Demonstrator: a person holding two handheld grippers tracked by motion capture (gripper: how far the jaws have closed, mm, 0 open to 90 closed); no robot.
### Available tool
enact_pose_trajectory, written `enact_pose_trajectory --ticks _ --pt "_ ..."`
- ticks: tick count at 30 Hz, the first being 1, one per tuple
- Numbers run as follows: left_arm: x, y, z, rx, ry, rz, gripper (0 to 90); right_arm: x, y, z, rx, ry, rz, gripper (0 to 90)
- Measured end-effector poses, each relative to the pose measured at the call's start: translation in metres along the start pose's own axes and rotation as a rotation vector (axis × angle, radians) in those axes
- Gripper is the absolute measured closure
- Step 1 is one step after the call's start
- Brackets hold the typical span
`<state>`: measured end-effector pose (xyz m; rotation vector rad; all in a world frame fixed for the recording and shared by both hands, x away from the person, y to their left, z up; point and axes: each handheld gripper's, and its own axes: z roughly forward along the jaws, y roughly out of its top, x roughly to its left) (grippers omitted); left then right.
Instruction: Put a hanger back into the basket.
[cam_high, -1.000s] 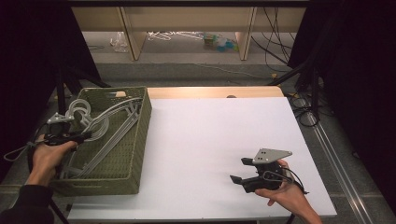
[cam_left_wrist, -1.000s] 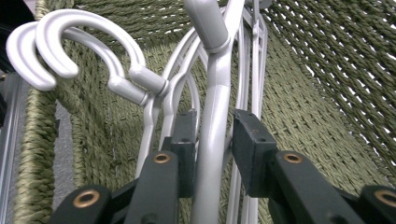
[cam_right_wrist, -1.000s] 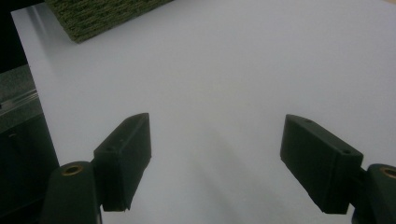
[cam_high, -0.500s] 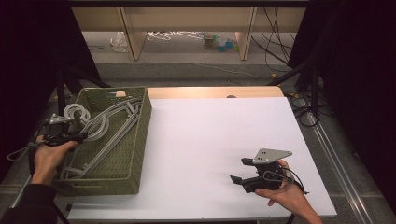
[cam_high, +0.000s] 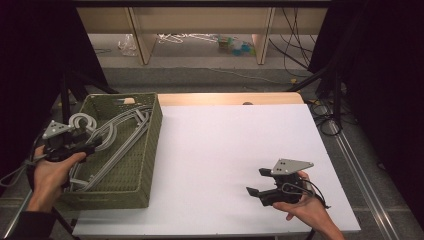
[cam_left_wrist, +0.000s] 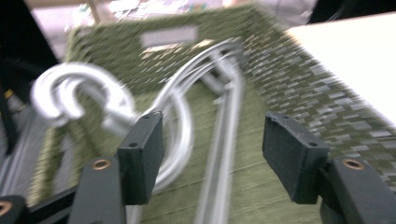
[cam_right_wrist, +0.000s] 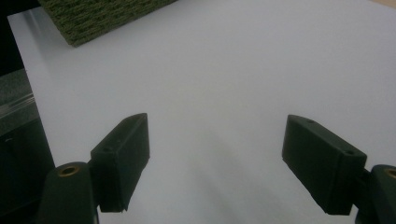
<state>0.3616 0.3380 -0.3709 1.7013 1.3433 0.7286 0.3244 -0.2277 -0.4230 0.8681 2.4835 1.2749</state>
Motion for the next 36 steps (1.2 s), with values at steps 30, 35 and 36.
enact_pose_trajectory --ticks 30,35,36 --pt "-0.121 -0.028 -0.035 -0.069 -0.235 0.145 23.4 0.001 -0.002 0.006 -0.064 0.007 0.035 20.7" --pt "-0.135 -0.03 -0.046 -0.112 -0.281 0.129 24.3 -0.001 -0.005 0.006 -0.066 -0.02 0.039 20.7" --pt "-0.139 -0.032 -0.046 -0.107 -0.295 0.116 25.4 -0.001 -0.005 0.006 -0.066 -0.022 0.038 20.7"
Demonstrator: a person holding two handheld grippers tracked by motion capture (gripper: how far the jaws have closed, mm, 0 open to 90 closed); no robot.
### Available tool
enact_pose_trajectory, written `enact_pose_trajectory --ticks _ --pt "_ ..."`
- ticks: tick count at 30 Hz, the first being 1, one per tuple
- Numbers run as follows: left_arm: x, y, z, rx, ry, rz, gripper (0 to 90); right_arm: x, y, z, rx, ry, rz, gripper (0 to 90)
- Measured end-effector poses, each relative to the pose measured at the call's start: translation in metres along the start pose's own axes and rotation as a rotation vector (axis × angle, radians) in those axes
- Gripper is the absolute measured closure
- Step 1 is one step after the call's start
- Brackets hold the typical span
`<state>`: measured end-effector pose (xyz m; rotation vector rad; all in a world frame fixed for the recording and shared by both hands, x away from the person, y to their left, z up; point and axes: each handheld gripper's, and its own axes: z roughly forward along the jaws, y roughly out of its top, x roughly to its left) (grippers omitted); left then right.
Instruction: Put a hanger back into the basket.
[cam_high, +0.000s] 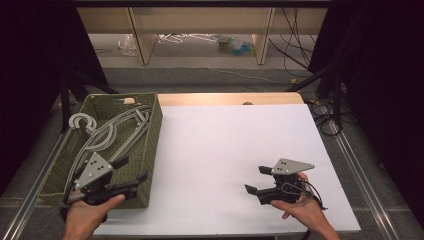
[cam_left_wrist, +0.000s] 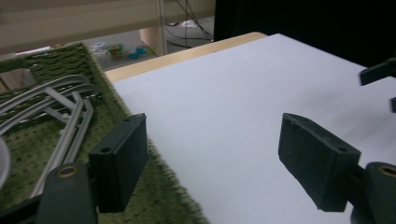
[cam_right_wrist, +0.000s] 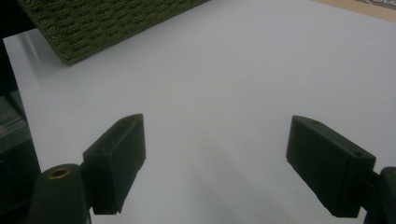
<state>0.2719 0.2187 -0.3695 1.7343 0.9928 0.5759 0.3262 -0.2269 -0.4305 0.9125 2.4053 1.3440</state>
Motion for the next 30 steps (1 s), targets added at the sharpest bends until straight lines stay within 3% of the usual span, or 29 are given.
enact_pose_trajectory --ticks 2,5,8,15,23,25,26,27,30 --pt "-0.006 -0.003 0.004 0.011 -0.014 0.02 25.0 0.0 0.0 0.0 -0.001 0.001 -0.005 20.7" --pt "-0.011 -0.008 0.012 0.001 -0.038 0.008 25.0 0.001 0.001 0.0 -0.003 0.01 -0.014 20.7" --pt "-0.015 -0.015 0.02 -0.009 -0.047 0.028 24.3 0.001 0.001 0.0 -0.008 0.02 0.002 20.7" --pt "-0.025 -0.033 0.034 -0.019 -0.083 0.04 22.5 0.002 0.001 -0.003 -0.02 -0.001 0.002 20.7" --pt "-0.025 -0.048 0.037 -0.034 -0.1 0.056 18.2 0.013 -0.007 -0.007 -0.034 -0.001 0.008 18.5" --pt "-0.023 -0.051 0.036 -0.039 -0.102 0.05 17.6 0.017 -0.011 -0.009 -0.038 -0.014 0.008 17.3" --pt "-0.023 -0.052 0.036 -0.052 -0.104 0.025 17.1 0.018 -0.013 -0.01 -0.043 -0.001 0.011 17.2" --pt "-0.022 -0.052 0.035 -0.049 -0.1 0.049 17.1 0.019 -0.014 -0.012 -0.032 -0.007 0.006 17.1" --pt "-0.021 -0.052 0.034 -0.056 -0.1 0.039 17.1 0.021 -0.018 -0.016 -0.052 -0.033 0.02 17.1"
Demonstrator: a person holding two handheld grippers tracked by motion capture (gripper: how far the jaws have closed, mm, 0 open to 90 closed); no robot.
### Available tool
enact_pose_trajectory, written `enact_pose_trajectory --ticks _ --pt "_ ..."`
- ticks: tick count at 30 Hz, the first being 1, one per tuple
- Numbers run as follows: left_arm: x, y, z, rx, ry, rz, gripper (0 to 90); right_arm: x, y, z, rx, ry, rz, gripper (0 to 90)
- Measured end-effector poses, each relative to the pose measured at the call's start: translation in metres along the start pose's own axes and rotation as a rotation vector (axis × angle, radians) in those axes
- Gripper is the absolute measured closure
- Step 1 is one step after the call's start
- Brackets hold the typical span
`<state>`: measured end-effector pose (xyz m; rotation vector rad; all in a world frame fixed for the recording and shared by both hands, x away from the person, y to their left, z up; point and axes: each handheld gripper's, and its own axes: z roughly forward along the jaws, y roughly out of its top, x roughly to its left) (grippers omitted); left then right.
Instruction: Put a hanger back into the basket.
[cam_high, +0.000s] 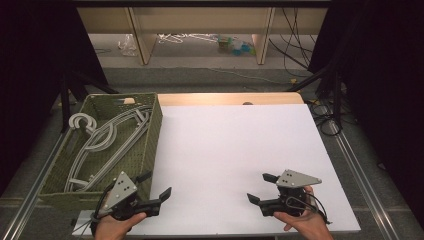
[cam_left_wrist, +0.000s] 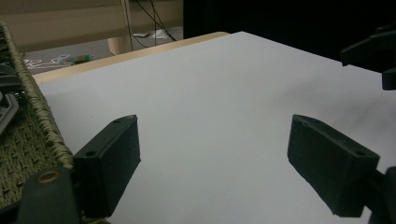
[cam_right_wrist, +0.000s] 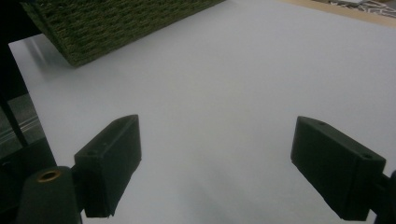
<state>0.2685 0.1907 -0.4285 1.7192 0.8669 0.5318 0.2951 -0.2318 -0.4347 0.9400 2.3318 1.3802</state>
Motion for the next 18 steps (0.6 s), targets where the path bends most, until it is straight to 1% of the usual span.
enact_pose_trajectory --ticks 1,2,4,5,6,10,14,16,18 --pt "-0.0002 0.0001 -0.0001 -0.001 -0.001 0.002 17.1 -0.0001 -0.0009 -0.0014 -0.008 -0.009 0.003 17.0" --pt "-0.0006 0.0001 -0.0001 -0.001 -0.001 0.003 17.1 -0.0003 -0.0017 -0.0014 -0.007 -0.004 0.01 17.1" --pt "-0.0001 0.0001 0.0002 0.004 -0.003 0.003 17.1 -0.0005 -0.0022 -0.0017 -0.009 -0.008 0.01 17.1" --pt "-0.0008 -0.0005 0.0004 0.004 0.002 -0.015 17.1 -0.0004 -0.0022 -0.0016 -0.009 -0.009 0.01 17.0" --pt "0.0005 -0.0002 0.0003 0.006 0.003 0.003 17.1 0.0 -0.0021 -0.0015 -0.011 -0.009 0.01 17.0" --pt "0.0015 -0.0001 0.0001 0.004 -0.001 0.003 17.1 0.0006 -0.0017 -0.001 -0.011 -0.01 0.008 17.0" --pt "0.002 -0.001 0.0017 0.007 -0.014 0.006 17.1 0.0011 -0.0013 -0.001 -0.011 -0.007 0.011 17.0" --pt "0.0013 -0.0011 0.0016 0.014 -0.007 0.006 17.1 0.0008 -0.0012 -0.001 -0.012 -0.007 0.008 17.0" --pt "0.0015 -0.001 0.0021 0.001 -0.018 0.005 17.1 0.0007 -0.001 -0.0012 -0.014 -0.009 0.006 17.0"
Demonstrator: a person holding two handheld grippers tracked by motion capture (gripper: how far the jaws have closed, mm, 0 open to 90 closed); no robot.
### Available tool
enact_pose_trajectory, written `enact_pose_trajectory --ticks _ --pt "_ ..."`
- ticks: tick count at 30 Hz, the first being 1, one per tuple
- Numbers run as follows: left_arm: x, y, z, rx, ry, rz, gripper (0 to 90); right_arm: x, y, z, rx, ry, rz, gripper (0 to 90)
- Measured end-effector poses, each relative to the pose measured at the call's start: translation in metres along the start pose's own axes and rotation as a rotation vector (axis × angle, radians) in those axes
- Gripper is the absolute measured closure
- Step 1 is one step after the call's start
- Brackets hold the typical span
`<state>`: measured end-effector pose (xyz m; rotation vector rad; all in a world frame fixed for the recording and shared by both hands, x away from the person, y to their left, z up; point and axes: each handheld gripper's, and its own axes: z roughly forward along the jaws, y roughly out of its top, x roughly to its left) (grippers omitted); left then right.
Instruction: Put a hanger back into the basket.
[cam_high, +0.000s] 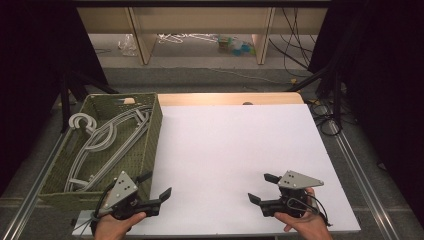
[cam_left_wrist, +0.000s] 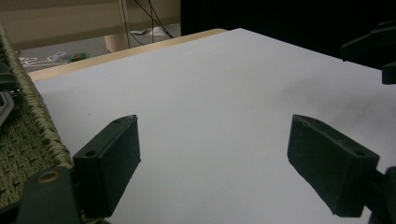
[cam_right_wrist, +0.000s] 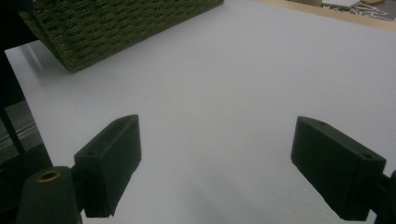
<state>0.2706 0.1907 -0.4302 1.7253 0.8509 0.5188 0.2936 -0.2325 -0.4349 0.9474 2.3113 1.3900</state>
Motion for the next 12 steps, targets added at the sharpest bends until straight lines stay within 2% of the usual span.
enact_pose_trajectory --ticks 2,8,9,12 --pt "0.0 0.0004 -0.0012 0.005 0.011 -0.001 17.1 0.0 0.0 -0.0002 -0.001 -0.002 0.0 17.0" --pt "0.0008 0.0006 -0.0015 -0.003 0.012 -0.002 17.1 0.0004 0.0001 0.0015 -0.01 0.014 -0.001 17.0" --pt "0.0007 0.0005 -0.0013 -0.002 0.012 -0.002 17.1 0.0002 0.0005 0.0007 0.002 0.011 -0.004 17.0" --pt "0.0006 0.0008 -0.0012 -0.003 0.009 -0.003 17.1 0.0 0.0001 0.0014 -0.007 0.009 -0.001 17.0"
